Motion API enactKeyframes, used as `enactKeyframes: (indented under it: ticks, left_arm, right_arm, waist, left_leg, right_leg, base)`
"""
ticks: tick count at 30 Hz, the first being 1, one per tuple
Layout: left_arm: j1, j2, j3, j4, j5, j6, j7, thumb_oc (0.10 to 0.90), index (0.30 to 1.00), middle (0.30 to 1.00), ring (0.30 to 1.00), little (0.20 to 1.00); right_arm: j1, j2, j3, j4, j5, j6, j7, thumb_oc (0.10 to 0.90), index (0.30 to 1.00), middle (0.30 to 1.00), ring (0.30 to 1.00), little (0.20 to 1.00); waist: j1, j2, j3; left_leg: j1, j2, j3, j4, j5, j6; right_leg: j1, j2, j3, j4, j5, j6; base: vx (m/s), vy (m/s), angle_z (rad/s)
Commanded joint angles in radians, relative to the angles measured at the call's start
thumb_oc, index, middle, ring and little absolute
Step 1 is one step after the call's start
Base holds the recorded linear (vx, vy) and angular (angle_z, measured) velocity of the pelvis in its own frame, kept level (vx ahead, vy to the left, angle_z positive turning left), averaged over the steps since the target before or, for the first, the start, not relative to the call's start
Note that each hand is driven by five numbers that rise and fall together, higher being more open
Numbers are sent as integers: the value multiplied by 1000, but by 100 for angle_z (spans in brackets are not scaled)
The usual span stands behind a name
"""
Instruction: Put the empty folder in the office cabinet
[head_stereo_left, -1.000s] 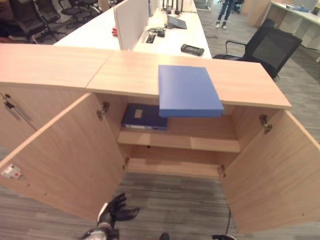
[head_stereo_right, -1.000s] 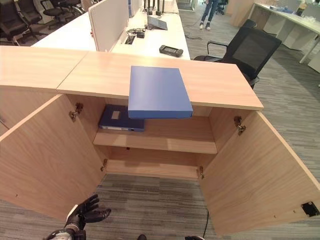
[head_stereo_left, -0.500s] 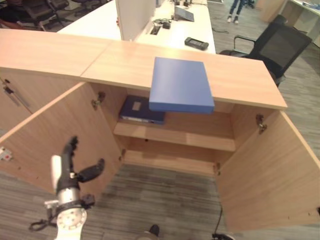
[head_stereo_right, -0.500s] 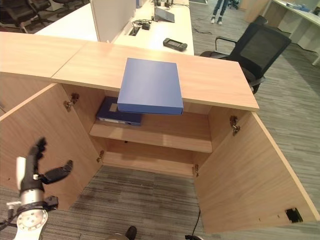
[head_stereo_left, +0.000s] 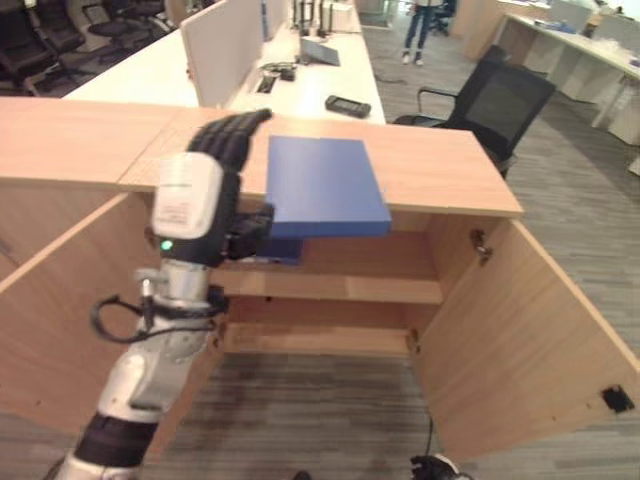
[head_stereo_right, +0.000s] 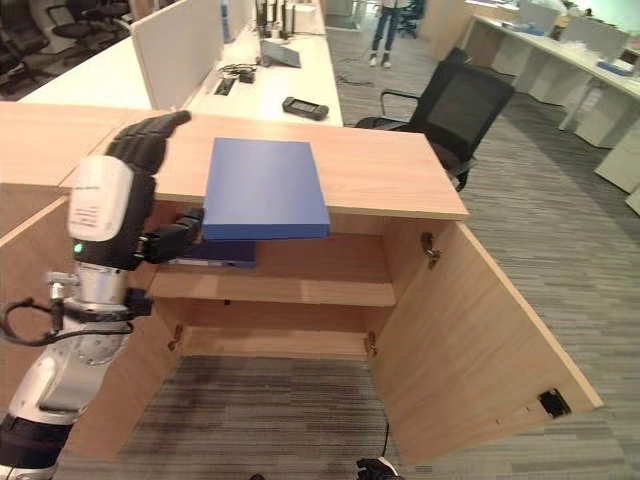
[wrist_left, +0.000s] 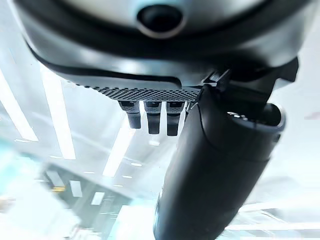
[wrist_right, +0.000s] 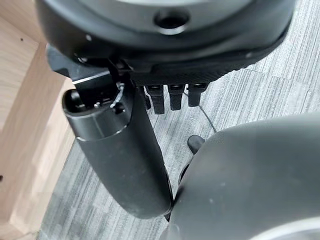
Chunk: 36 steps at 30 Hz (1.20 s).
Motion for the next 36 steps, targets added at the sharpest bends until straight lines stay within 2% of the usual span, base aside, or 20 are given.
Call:
enactKeyframes:
  ticks: [1, 8, 15, 23, 36]
  left_arm:
    - [-166, 37, -51, 3, 53, -20, -10, 800, 900, 900, 900, 900]
    - [-236, -2, -149, 89, 44, -13, -54, 800, 900, 900, 900, 900]
    - [-242, -47, -169, 129, 33, 4, -76, 800, 900, 900, 900, 900]
    - [-312, -76, -187, 245, 90, 67, -55, 800, 900, 900, 900, 900]
    - [-444, -66, -219, 444, 178, 169, -11, 800, 900, 900, 900, 900]
  right_arm:
    - [-1, -5, 66, 48, -50, -7, -18, 800, 900, 900, 900, 900]
    - [1, -16, 58, 53, -58, -1, -20, 800, 900, 900, 900, 900]
    - [9, -20, 49, 52, -59, 5, -17, 800, 900, 900, 900, 900]
    - [9, -22, 52, 57, -64, 12, -14, 800, 900, 900, 900, 900]
    - [17, -29, 60, 64, -69, 14, -8, 800, 900, 900, 900, 900]
  waist:
    - [-14, -31, -78]
    - [-40, -25, -90]
    - [-52, -22, -93]
    - [-67, -18, -97]
    - [-94, -13, -105]
  left_leg:
    - [16, -2, 18, -10, -125, 10]
    - [34, -2, 36, -10, -138, 16]
    - [46, -3, 48, -10, -144, 20]
    - [53, -4, 62, -10, -149, 23]
    - [65, -5, 81, -10, -155, 25]
  right_leg:
    - [22, -31, 10, 5, -52, 65]
    - [25, -31, 30, 5, -52, 66]
    - [29, -31, 43, 5, -50, 68]
    - [29, -30, 56, 5, -48, 69]
    - [29, -30, 77, 5, -45, 72]
  base:
    - [18, 2, -11]
    - [19, 10, -13]
    - [7, 8, -7]
    - [-2, 10, -7]
    - [0, 3, -2]
